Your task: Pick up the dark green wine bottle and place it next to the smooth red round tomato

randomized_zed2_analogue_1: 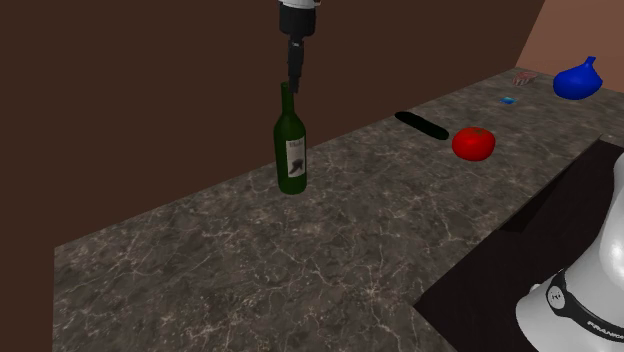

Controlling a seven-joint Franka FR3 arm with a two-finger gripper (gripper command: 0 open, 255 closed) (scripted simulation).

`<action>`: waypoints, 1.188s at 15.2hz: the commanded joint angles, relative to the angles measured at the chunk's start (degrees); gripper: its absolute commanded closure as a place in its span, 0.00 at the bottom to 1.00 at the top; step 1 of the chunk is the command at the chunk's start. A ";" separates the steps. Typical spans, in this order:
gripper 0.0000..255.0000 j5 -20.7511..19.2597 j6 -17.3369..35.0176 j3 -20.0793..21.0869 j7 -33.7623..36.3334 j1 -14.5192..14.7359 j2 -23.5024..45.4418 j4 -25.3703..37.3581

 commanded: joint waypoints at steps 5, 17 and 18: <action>0.00 1.02 3.71 0.42 -0.63 -0.13 1.76 -2.08; 1.00 1.10 4.07 0.46 -0.68 -0.14 1.91 -2.32; 1.00 1.11 4.08 0.46 -0.68 -0.14 1.91 -2.32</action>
